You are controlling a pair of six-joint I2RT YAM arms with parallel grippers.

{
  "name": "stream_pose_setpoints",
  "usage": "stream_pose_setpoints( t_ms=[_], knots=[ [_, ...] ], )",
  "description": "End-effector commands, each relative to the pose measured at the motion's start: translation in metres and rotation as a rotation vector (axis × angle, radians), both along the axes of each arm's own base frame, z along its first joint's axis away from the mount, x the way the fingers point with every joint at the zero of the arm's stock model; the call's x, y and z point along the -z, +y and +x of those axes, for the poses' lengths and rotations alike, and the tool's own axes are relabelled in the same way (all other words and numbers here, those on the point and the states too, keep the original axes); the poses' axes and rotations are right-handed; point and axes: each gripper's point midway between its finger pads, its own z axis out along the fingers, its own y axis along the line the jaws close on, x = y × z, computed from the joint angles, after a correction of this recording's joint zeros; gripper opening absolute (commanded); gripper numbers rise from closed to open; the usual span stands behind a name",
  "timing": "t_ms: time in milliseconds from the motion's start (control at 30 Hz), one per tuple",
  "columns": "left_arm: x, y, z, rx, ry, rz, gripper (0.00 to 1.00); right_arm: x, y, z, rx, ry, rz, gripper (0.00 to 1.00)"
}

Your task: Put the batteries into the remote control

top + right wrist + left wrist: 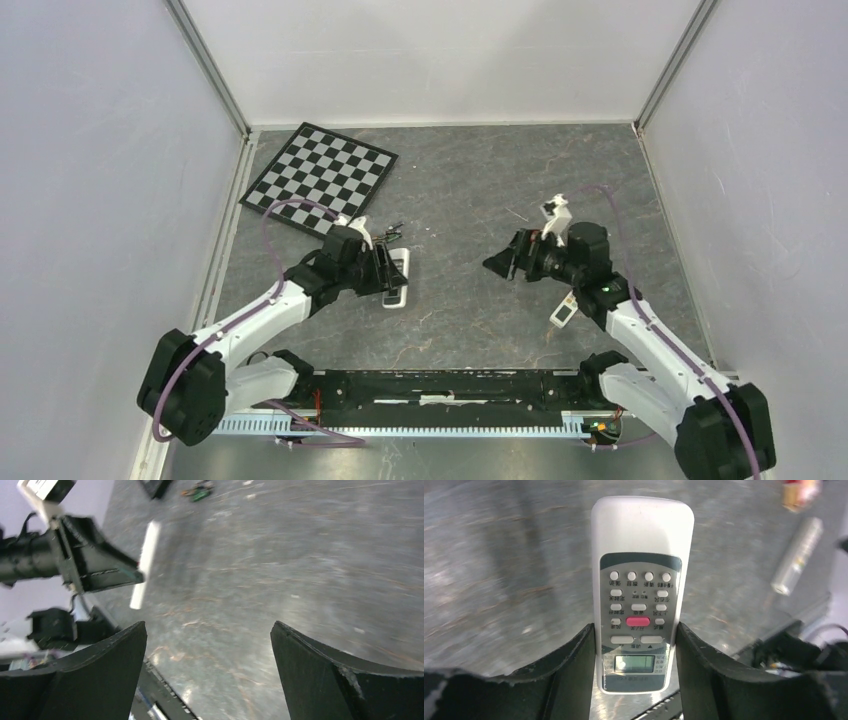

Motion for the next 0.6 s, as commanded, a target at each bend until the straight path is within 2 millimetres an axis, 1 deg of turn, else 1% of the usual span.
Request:
stream_pose_setpoints(
  t_ms=[0,33,67,133,200,300,400,433,567],
  knots=[
    [-0.058,-0.055,0.002,0.240,-0.202,-0.240,0.37,-0.040,0.059,-0.006,-0.131,-0.078,0.143,0.98],
    [-0.064,-0.061,0.001,0.261,-0.225,-0.248,0.37,-0.047,0.071,-0.008,-0.151,-0.071,0.176,0.98],
    [-0.067,-0.065,0.000,0.278,-0.240,-0.252,0.37,-0.050,0.083,-0.010,-0.164,-0.059,0.192,0.98],
    [-0.076,-0.073,-0.001,0.310,-0.276,-0.258,0.37,-0.055,0.099,-0.010,-0.161,-0.036,0.209,0.95],
    [-0.083,-0.078,-0.001,0.336,-0.320,-0.259,0.37,-0.056,0.111,-0.007,-0.146,-0.021,0.206,0.93],
    [-0.089,-0.084,-0.004,0.371,-0.354,-0.250,0.37,-0.053,0.123,-0.001,-0.104,0.005,0.202,0.91],
    [-0.093,-0.087,-0.006,0.391,-0.391,-0.247,0.37,-0.043,0.129,0.006,-0.048,0.055,0.190,0.87],
    [-0.093,-0.087,-0.005,0.398,-0.402,-0.239,0.37,-0.038,0.130,0.009,-0.029,0.073,0.179,0.85],
    [-0.093,-0.086,-0.002,0.405,-0.443,-0.205,0.39,-0.032,0.139,0.016,0.003,0.111,0.144,0.76]
  ],
)
